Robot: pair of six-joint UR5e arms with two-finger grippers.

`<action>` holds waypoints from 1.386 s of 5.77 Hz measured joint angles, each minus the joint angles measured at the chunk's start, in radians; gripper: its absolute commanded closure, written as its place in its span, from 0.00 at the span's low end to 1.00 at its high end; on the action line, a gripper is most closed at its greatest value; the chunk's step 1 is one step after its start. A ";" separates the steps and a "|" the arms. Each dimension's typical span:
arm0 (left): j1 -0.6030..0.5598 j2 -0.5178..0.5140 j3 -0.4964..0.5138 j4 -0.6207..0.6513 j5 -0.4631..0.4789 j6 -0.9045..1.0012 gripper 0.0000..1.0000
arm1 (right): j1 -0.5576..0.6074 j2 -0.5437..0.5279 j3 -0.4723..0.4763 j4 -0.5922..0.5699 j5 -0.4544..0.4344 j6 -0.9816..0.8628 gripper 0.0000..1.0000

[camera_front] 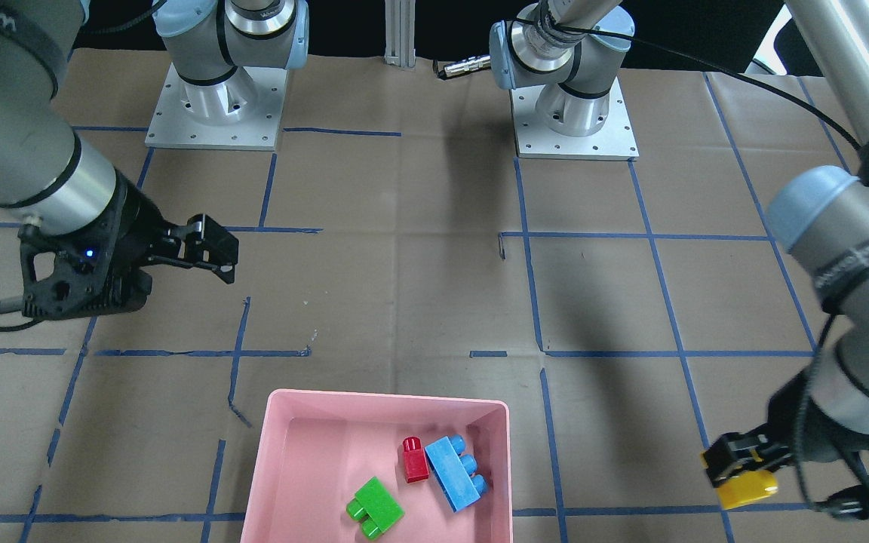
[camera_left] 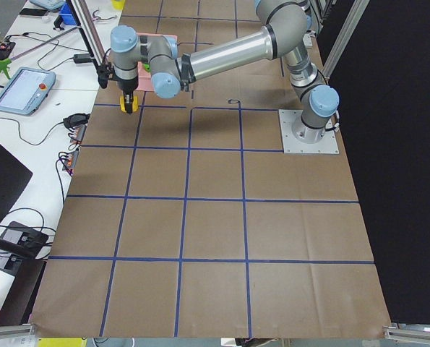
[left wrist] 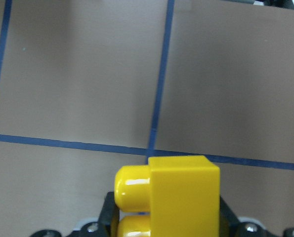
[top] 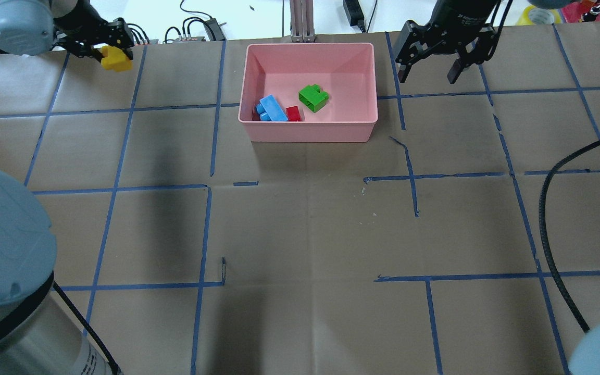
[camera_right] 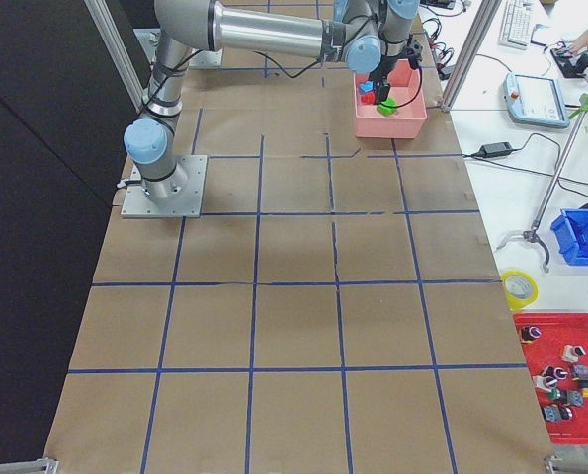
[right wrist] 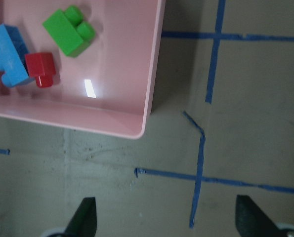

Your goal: Put all blocks into box

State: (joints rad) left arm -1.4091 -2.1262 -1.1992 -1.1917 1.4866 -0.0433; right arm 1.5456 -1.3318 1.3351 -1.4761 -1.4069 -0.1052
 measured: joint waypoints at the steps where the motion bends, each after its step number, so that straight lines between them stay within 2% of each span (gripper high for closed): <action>1: -0.119 0.000 0.001 0.004 -0.001 -0.216 0.61 | 0.001 -0.107 0.093 0.006 0.002 0.000 0.00; 2: -0.224 -0.013 0.000 0.015 -0.001 -0.408 0.61 | 0.002 -0.205 0.174 0.005 -0.015 0.000 0.00; 4: -0.363 -0.077 -0.008 0.098 0.001 -0.657 0.59 | 0.010 -0.270 0.221 -0.006 -0.133 0.050 0.00; 6: -0.416 -0.148 -0.009 0.207 0.003 -0.737 0.03 | 0.064 -0.264 0.242 -0.054 -0.162 0.152 0.00; 8: -0.412 -0.142 -0.005 0.197 0.003 -0.678 0.01 | 0.104 -0.248 0.273 -0.151 -0.160 0.184 0.00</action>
State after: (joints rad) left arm -1.8213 -2.2680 -1.2046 -0.9947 1.4897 -0.7212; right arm 1.6497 -1.5799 1.6083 -1.6269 -1.5673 0.0783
